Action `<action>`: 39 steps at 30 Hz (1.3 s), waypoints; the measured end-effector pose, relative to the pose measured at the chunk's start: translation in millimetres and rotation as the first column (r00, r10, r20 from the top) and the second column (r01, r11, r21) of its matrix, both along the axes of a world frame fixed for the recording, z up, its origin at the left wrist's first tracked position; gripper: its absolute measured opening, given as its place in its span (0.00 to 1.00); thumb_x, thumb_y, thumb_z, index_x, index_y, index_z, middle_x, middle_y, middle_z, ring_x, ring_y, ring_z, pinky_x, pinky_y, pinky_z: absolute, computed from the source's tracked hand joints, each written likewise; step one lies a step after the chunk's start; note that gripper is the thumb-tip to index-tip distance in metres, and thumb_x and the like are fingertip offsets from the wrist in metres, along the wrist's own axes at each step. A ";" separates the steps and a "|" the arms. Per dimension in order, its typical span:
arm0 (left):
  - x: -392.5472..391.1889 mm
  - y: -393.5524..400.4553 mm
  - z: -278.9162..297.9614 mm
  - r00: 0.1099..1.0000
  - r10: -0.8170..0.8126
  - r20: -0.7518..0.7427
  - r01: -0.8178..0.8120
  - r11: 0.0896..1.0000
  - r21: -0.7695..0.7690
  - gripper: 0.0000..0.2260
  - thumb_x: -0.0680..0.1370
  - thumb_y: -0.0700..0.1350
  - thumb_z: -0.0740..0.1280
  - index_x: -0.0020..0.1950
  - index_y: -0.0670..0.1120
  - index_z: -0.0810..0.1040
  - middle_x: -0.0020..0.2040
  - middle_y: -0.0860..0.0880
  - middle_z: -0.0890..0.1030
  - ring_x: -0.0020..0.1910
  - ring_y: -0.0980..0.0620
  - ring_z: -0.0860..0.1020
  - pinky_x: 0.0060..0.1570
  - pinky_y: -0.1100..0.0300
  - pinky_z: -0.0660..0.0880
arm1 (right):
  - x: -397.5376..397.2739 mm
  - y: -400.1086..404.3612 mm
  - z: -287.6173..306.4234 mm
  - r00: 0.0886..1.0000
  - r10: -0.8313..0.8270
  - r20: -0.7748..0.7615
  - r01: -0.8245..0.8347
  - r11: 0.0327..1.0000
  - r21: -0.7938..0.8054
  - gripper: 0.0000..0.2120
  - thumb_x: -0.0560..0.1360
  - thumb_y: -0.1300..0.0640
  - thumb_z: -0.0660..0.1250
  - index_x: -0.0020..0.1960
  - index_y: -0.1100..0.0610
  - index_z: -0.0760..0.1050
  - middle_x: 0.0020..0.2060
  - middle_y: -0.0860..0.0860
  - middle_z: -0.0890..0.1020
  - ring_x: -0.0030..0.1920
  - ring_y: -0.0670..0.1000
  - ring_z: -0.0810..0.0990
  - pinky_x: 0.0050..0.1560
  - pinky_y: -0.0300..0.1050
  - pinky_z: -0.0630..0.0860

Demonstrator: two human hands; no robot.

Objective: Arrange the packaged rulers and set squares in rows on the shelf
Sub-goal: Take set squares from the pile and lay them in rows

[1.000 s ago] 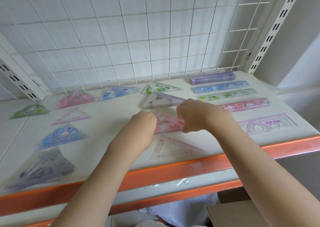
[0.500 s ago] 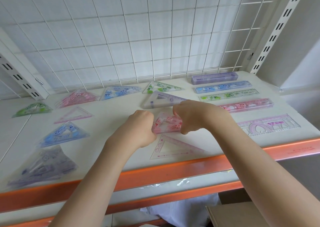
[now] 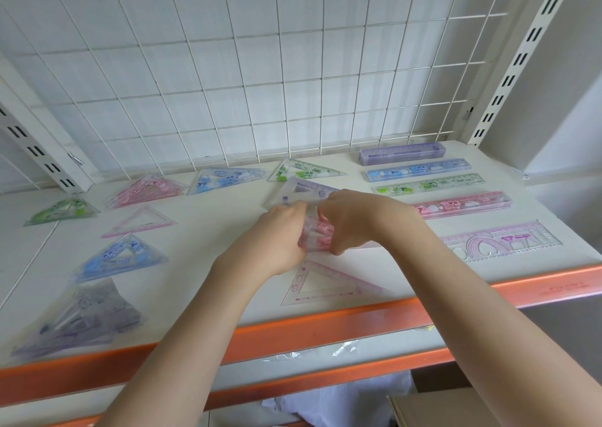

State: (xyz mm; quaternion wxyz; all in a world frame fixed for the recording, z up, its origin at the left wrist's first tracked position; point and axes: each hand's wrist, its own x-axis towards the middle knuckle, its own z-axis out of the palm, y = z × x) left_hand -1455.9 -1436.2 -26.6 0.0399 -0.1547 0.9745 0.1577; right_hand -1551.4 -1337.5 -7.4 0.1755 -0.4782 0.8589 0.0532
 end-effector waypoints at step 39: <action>2.2 4.1 -2.1 0.982 -0.180 -0.058 0.174 0.979 -0.105 0.13 0.76 0.47 0.64 0.59 0.46 0.75 0.53 0.49 0.68 0.54 0.48 0.73 0.51 0.59 0.66 | -4.4 41.8 3.0 0.997 -0.027 -0.069 0.018 0.991 -0.135 0.20 0.71 0.55 0.67 0.62 0.54 0.71 0.55 0.50 0.72 0.54 0.53 0.74 0.49 0.46 0.72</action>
